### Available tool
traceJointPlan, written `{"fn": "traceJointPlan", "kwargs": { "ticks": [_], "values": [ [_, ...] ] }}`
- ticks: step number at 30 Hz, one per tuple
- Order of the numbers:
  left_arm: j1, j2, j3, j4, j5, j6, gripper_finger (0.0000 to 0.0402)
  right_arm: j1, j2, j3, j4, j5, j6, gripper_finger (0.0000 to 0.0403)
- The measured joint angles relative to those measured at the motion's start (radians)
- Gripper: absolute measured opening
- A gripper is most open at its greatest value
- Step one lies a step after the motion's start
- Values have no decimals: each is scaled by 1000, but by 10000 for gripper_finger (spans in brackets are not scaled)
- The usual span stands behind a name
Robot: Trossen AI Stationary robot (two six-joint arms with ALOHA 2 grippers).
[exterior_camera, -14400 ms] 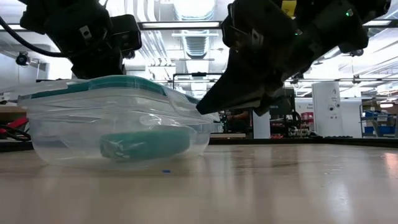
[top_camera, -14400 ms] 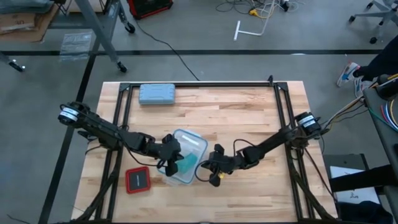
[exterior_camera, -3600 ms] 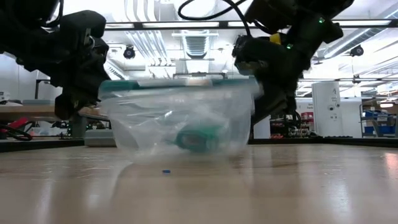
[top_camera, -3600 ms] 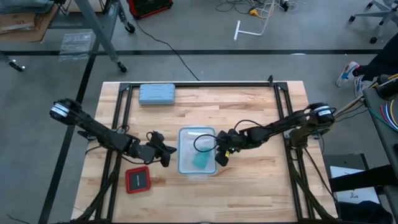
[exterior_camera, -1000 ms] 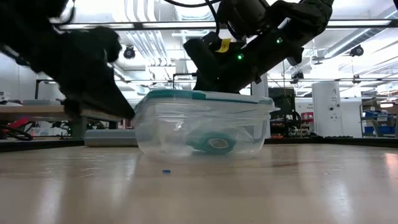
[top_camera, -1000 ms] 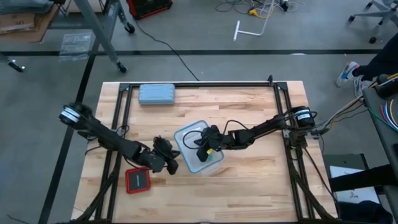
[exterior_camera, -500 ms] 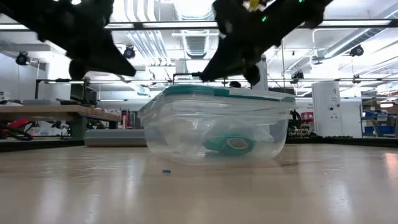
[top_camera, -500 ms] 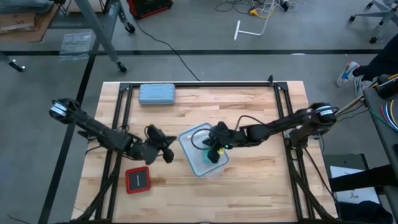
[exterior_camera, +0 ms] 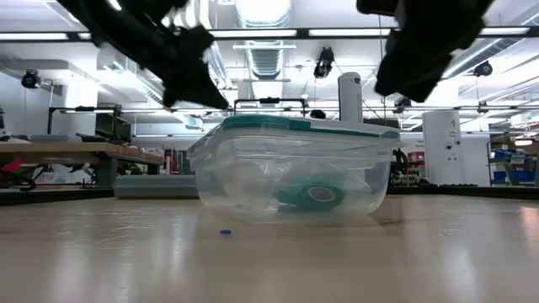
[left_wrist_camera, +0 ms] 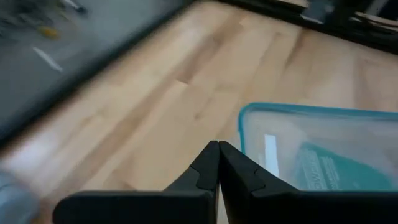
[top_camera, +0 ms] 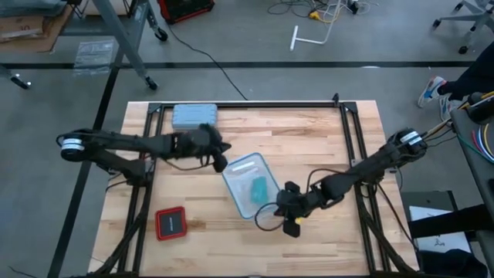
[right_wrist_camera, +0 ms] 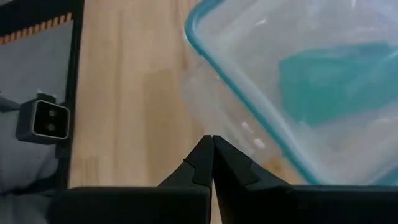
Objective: Roll bandage
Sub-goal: Close the transparent food container
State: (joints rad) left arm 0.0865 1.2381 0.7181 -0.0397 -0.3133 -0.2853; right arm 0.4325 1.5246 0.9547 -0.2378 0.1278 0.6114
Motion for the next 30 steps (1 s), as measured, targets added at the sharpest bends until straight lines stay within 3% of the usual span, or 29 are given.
{"fn": "traceJointPlan", "kwargs": {
  "ticks": [3,10,18,26,30],
  "values": [
    [95,56,30,11,169,35,0,22,2,-8,10,0,42,0],
    [133,232,102,6,302,84,0,22,44,-32,19,7,94,0],
    [127,335,159,6,328,72,0,28,115,-37,18,37,119,0],
    [106,307,136,-104,324,-20,0,20,113,-38,-3,187,134,0],
    [73,283,123,-134,304,-77,0,1,106,-38,-45,198,121,0]
  ]
}}
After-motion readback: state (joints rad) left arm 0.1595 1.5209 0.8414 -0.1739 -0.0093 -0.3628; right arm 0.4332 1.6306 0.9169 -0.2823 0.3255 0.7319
